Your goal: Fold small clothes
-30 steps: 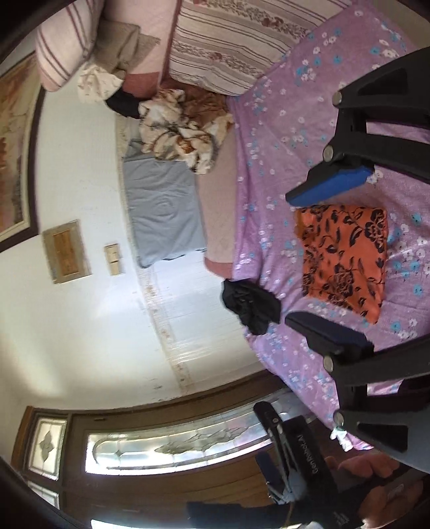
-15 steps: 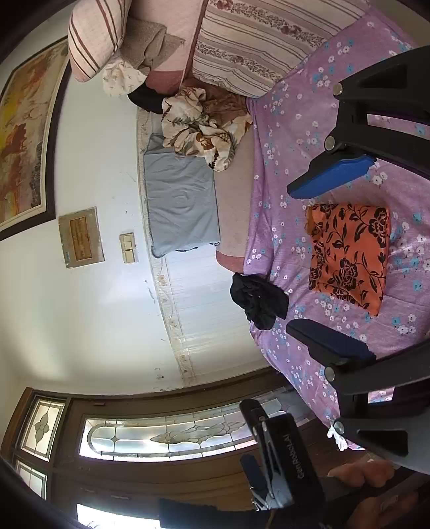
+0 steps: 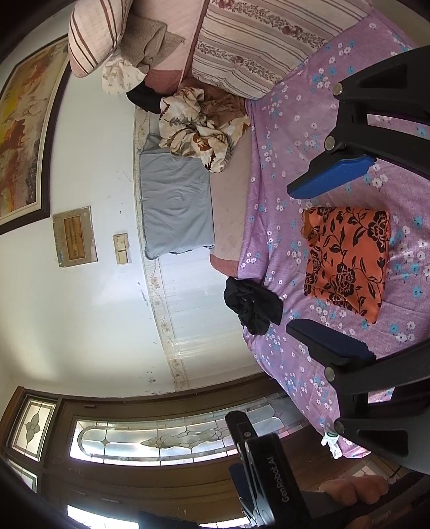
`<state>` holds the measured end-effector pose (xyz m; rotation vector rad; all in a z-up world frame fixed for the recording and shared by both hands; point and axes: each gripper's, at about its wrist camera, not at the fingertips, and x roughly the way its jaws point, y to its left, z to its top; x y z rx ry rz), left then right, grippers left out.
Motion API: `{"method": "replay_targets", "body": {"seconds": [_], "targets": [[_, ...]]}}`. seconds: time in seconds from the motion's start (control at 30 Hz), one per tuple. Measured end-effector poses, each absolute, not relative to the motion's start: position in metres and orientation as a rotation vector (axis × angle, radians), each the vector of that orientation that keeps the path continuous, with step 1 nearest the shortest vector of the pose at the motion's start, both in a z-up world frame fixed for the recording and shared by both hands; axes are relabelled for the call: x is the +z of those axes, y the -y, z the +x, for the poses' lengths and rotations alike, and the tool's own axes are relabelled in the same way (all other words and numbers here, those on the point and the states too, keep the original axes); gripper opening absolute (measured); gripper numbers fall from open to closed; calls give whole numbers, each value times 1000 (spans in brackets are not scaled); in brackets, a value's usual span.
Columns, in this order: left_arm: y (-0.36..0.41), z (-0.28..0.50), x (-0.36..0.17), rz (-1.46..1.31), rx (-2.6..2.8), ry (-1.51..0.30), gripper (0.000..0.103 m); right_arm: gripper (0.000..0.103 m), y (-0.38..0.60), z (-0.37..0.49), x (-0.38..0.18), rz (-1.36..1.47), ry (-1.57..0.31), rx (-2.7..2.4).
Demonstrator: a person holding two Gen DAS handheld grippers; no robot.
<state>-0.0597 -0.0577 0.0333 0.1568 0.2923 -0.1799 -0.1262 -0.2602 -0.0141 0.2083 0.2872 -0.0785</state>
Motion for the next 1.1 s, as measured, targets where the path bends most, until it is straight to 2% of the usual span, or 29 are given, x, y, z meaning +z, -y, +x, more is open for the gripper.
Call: {"method": "replay_targets", "body": {"seconds": [1.1], "targets": [[48,-50,30,112,-219,-312,103,78,248,-118,-7,151,-272,-118]]}}
